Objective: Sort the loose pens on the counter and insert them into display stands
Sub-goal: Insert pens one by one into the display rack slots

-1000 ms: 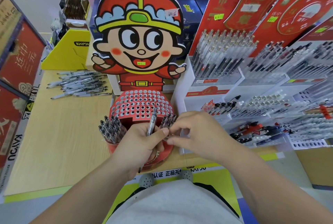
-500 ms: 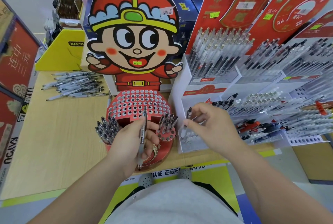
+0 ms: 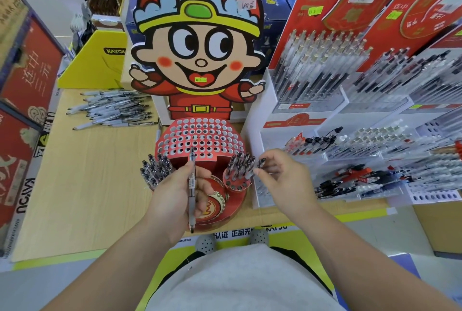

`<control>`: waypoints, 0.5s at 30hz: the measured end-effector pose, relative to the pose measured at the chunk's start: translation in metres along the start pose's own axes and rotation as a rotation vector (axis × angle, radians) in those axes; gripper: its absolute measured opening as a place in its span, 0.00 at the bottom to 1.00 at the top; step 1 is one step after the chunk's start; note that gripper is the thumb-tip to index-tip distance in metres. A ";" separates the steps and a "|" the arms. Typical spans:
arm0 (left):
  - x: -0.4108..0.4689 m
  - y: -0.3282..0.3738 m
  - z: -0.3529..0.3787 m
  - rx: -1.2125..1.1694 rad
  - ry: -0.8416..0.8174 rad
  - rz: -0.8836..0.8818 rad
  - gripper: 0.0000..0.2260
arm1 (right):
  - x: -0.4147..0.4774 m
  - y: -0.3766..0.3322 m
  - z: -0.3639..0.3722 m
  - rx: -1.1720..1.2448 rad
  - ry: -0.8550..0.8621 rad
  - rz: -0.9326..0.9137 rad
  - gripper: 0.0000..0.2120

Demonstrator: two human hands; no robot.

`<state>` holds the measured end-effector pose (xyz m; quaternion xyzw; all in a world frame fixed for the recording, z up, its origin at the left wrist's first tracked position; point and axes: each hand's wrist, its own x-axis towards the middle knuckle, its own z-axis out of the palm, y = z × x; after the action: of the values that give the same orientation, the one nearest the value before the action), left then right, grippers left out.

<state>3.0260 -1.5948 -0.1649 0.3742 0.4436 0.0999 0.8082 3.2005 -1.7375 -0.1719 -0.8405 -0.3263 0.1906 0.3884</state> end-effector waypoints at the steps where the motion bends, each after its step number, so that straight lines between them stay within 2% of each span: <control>1: -0.001 0.000 0.000 -0.004 0.002 0.007 0.19 | 0.000 0.001 0.002 -0.012 -0.006 -0.003 0.08; 15: -0.005 -0.002 0.002 0.007 0.002 0.013 0.19 | 0.009 0.018 0.020 -0.200 -0.034 0.005 0.09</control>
<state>3.0247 -1.5998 -0.1627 0.3798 0.4424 0.1038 0.8058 3.2024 -1.7297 -0.1995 -0.8725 -0.3483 0.1723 0.2963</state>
